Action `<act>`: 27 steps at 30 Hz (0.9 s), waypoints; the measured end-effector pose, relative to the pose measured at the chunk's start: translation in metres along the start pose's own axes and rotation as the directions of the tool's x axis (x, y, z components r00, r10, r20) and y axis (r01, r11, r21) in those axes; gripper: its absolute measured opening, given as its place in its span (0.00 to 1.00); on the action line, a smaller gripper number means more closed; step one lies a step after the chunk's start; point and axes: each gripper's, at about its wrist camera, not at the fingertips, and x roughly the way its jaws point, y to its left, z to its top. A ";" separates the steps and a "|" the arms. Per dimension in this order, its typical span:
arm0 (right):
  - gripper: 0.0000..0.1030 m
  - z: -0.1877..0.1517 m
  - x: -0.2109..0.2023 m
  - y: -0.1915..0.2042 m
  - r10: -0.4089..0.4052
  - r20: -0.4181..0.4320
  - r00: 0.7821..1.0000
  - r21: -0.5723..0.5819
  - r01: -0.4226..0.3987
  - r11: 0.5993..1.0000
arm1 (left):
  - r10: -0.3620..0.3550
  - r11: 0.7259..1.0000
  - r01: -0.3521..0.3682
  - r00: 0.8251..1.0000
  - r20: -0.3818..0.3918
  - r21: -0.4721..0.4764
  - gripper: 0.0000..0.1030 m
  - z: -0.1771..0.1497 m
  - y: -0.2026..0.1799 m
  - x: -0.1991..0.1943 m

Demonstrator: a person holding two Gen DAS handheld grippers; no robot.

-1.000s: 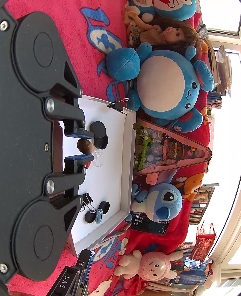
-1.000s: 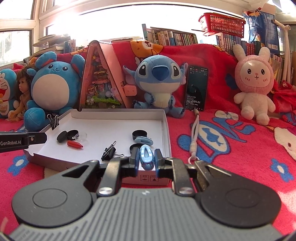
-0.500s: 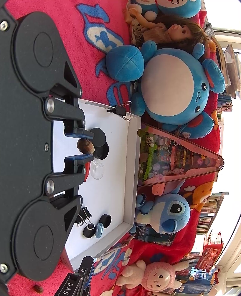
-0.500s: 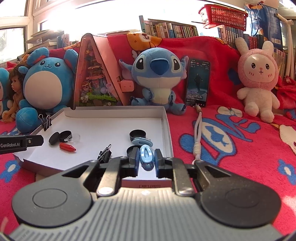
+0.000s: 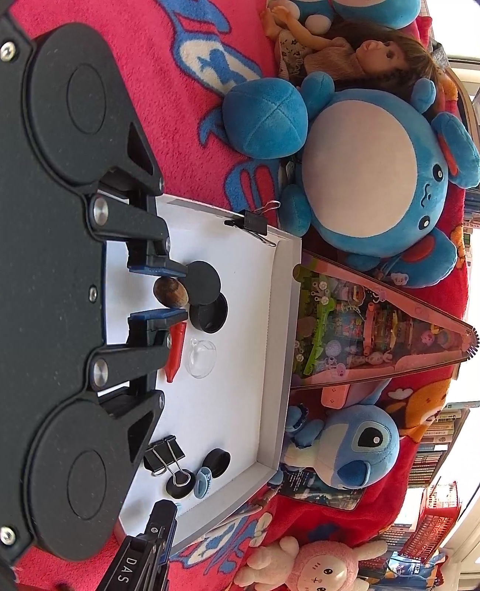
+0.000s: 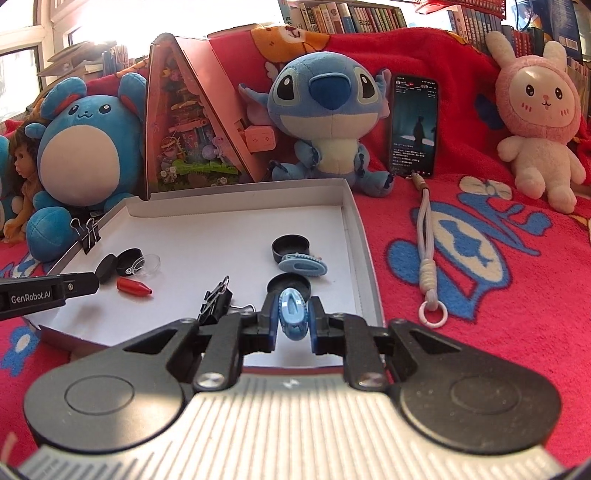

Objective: Organize rigid objects
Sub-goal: 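Lower and open the left gripper to release the nut while the right gripper releases the blue clip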

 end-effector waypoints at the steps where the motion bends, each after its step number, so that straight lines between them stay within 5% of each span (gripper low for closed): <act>1: 0.20 0.000 0.002 0.001 0.003 -0.006 1.000 0.002 -0.003 1.000 | 0.000 1.000 0.000 1.000 -0.002 -0.001 0.17 0.000 0.000 0.001; 27: 0.20 0.005 0.022 0.003 0.012 -0.047 0.999 0.021 -0.011 1.000 | 0.026 1.000 -0.025 1.000 -0.014 0.005 0.17 0.002 -0.003 0.019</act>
